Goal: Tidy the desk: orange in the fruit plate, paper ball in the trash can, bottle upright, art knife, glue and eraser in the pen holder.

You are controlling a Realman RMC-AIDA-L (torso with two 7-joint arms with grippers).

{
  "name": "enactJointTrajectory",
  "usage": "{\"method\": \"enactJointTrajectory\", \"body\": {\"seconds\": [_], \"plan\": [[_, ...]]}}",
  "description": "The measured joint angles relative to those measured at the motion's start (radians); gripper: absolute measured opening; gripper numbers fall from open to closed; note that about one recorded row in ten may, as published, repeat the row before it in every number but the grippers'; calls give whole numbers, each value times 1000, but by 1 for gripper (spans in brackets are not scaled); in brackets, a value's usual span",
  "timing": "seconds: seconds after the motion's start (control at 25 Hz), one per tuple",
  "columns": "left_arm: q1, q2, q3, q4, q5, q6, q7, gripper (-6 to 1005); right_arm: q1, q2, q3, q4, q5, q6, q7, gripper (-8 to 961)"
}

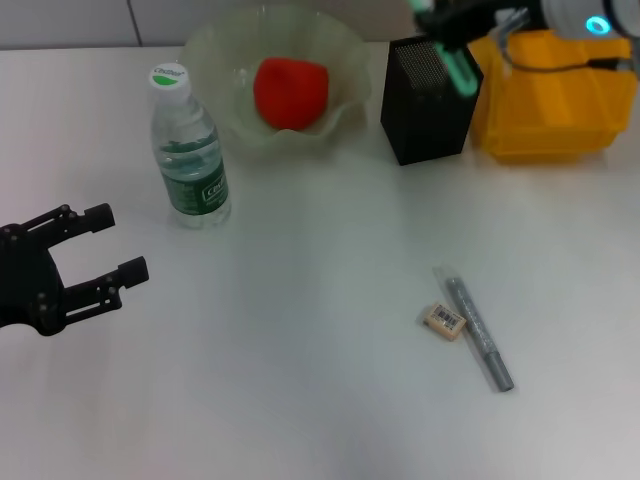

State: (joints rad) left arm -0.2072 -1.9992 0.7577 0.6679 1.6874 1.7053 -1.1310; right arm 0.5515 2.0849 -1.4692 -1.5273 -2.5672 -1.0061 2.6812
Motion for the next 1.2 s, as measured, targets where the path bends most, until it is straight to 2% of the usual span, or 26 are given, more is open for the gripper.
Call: {"method": "enactJointTrajectory", "body": {"seconds": [0.12,0.24,0.56,0.72,0.96,1.2], "plan": [[-3,0,0,-2,0,-11,-1,785,-43,0,-2,29,70,134,-85,168],[-7,-1,1,-4,0,-22,-4,785,-64,-1,-3,103,225,262,-230,168],[-20,-5,0,-6,0,-34,-9,785,-25,-2,-18,379,586,489,-647,167],[-28,-6,0,-6,0,-42,-11,785,0,-1,-21,487,733,539,-812,167],[-34,-7,0,-6,0,-49,-11,785,6,0,-16,564,938,547,-1018,167],[-39,-10,0,-5,0,-52,-12,785,19,-2,-12,636,968,541,-1042,167]]}}
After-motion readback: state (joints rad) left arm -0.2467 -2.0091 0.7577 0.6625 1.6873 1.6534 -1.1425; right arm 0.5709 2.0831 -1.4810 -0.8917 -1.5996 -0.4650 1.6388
